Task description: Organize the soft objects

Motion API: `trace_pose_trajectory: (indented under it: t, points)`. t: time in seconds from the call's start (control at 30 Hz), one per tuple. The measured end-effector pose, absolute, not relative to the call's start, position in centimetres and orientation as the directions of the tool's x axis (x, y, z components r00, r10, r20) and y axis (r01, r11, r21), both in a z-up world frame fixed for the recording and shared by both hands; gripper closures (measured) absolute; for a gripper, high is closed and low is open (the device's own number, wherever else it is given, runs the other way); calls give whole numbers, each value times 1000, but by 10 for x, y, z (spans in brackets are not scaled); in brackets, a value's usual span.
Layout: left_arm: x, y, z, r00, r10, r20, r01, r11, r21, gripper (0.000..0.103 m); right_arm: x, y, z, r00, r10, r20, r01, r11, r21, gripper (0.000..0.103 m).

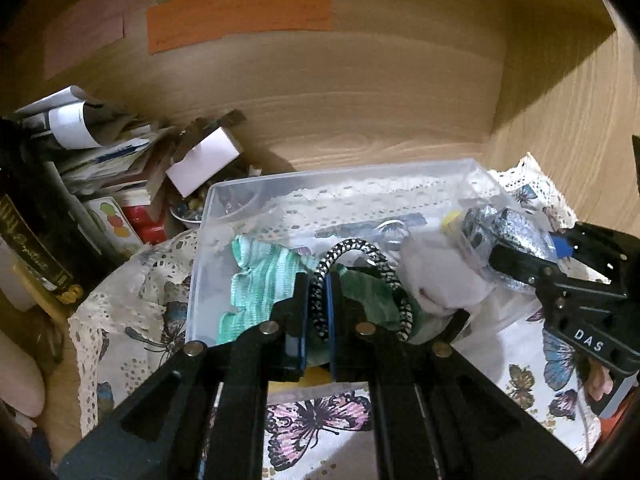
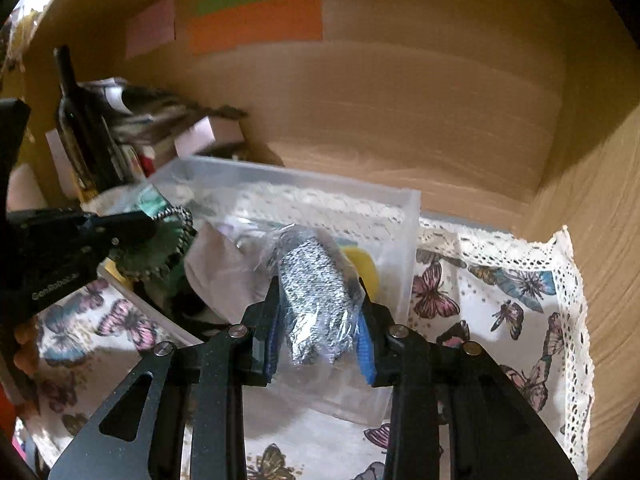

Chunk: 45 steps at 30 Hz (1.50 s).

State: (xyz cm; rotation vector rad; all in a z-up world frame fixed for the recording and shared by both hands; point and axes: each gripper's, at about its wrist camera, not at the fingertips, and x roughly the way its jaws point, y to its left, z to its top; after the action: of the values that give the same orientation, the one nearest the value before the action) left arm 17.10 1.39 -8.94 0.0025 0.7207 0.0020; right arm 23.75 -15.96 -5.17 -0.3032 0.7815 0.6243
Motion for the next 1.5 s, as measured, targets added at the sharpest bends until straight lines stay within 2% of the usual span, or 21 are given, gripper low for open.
trace_pose_trajectory:
  t: [0.07, 0.13, 0.2, 0.27, 0.3, 0.37, 0.53, 0.67, 0.73, 0.77, 0.83, 0.87, 1.1, 1.5]
  points:
    - [170, 14, -89, 750, 8, -661, -8, 1000, 4, 97, 238, -159, -56, 544, 387, -744, -622, 782, -48, 70]
    - [167, 15, -86, 749, -1, -663, -5, 1000, -7, 96, 235, -156, -58, 562, 365, -742, -626, 774, -93, 62]
    - [163, 16, -81, 752, -16, -659, 5, 1000, -19, 92, 232, -155, -57, 569, 354, -742, -630, 768, -117, 46]
    - [157, 17, -76, 763, -23, -647, 11, 1000, -22, 88, 229, -153, -54, 578, 350, -738, -631, 765, -131, 35]
    - [152, 16, -72, 770, -26, -638, 15, 1000, -23, 84, 226, -153, -50, 590, 349, -728, -628, 765, -143, 26]
    - [143, 17, -64, 784, -31, -619, 19, 999, -27, 76, 221, -153, -43, 620, 350, -702, -620, 767, -165, 20]
    - [117, 18, -38, 837, -38, -545, 19, 999, -40, 50, 203, -161, -11, 687, 376, -621, -599, 778, -192, 15]
    - [92, 19, -18, 878, -38, -478, 17, 999, -48, 33, 189, -171, 17, 706, 423, -568, -592, 792, -146, 0]
    - [80, 19, -10, 892, -39, -450, 16, 998, -55, 22, 180, -177, 31, 708, 455, -541, -594, 798, -106, 0]
    - [73, 19, -5, 901, -36, -433, 13, 998, -57, 19, 177, -180, 36, 706, 470, -529, -596, 798, -86, 0]
    - [60, 19, 2, 917, -22, -399, -1, 998, -57, 5, 169, -184, 46, 710, 491, -505, -596, 801, -58, 0]
    - [52, 19, 6, 926, -15, -377, -7, 998, -58, 2, 164, -187, 51, 714, 498, -491, -595, 802, -51, 0]
    - [9, 12, 22, 962, -1, -274, -10, 999, -42, 0, 129, -196, 74, 741, 530, -412, -592, 805, -29, 0]
    - [-10, 7, 19, 967, -23, -255, 13, 999, -41, 0, 100, -199, 74, 742, 543, -393, -585, 811, 16, 0]
